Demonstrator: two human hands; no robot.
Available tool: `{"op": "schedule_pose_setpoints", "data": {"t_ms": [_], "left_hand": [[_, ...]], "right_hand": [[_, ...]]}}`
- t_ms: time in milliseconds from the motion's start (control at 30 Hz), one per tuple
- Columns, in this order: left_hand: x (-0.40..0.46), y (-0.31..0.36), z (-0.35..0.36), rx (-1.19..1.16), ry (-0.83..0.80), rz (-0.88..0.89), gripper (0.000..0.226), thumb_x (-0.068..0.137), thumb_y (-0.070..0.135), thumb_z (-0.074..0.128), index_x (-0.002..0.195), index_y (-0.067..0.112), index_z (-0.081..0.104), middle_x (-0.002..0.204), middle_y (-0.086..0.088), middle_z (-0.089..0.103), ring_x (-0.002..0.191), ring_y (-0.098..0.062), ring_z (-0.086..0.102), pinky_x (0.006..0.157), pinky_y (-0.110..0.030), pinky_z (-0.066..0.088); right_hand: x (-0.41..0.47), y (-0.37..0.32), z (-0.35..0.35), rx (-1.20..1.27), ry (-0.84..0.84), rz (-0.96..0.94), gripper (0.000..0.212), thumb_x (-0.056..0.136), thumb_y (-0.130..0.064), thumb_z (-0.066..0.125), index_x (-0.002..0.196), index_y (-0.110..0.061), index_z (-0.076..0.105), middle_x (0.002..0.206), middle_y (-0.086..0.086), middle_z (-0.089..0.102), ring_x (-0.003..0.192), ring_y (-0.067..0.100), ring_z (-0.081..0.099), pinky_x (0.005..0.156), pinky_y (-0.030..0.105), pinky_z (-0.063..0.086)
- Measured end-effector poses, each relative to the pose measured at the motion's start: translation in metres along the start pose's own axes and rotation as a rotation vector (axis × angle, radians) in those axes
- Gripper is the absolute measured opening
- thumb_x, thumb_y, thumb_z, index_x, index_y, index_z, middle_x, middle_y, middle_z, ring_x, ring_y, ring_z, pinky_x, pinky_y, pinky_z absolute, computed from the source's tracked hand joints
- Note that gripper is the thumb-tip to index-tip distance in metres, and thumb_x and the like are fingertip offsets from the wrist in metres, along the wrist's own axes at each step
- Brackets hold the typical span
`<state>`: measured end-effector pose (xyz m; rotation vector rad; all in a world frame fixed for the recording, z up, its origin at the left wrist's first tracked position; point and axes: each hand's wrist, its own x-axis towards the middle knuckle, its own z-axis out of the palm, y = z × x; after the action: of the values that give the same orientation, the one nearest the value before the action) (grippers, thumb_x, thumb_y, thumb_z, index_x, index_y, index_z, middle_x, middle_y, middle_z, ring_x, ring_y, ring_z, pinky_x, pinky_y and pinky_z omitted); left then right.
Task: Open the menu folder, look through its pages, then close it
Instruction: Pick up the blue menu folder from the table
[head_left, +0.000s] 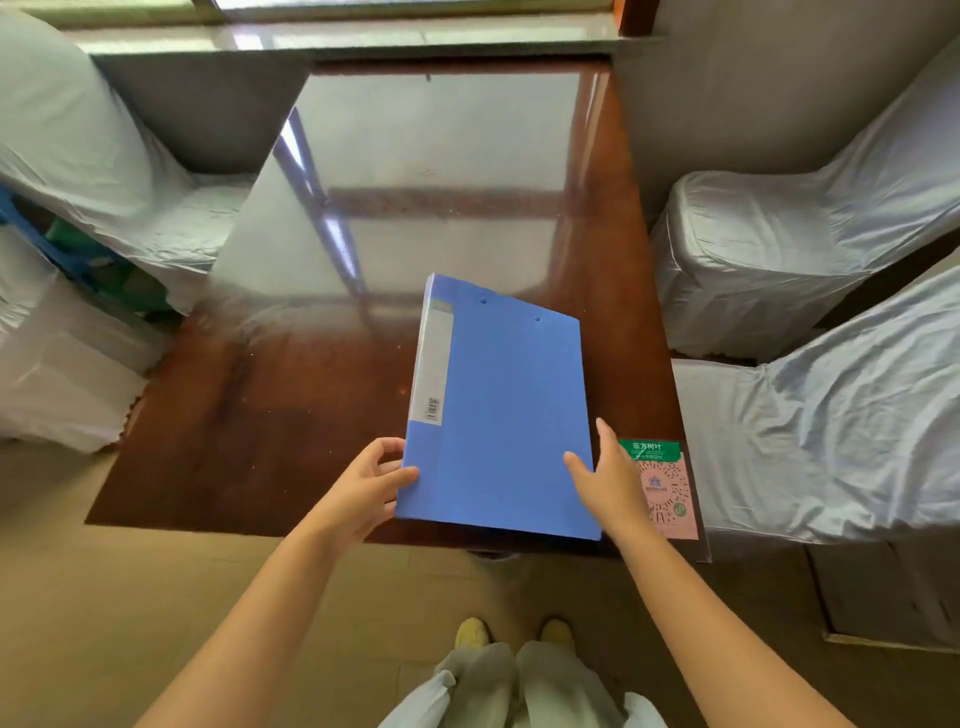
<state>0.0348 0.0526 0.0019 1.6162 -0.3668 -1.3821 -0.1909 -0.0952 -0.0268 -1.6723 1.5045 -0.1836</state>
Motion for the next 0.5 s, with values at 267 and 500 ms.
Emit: {"op": "schedule_pose_setpoints", "data": {"t_ms": [267, 500], "left_hand": [[-0.028, 0.065, -0.02, -0.023, -0.162, 0.219, 0.038, 0.081, 0.017, 0.062, 0.118, 0.015, 0.051, 0.11, -0.013, 0.072, 0.099, -0.029, 0.068, 0.073, -0.036, 0.058], [-0.043, 0.098, -0.01, 0.096, -0.057, 0.441, 0.032, 0.091, 0.011, 0.058, 0.12, 0.023, 0.056, 0.112, -0.003, 0.072, 0.099, -0.024, 0.068, 0.071, -0.028, 0.057]], "right_hand": [[0.013, -0.024, -0.08, 0.642, -0.311, -0.024, 0.042, 0.088, -0.02, 0.061, 0.128, -0.021, 0.049, 0.113, 0.004, 0.068, 0.097, 0.022, 0.067, 0.074, 0.035, 0.057], [-0.009, -0.06, -0.111, 0.672, -0.291, -0.344, 0.032, 0.093, -0.008, 0.052, 0.117, -0.027, 0.044, 0.097, 0.007, 0.075, 0.088, 0.028, 0.071, 0.064, 0.032, 0.058]]}}
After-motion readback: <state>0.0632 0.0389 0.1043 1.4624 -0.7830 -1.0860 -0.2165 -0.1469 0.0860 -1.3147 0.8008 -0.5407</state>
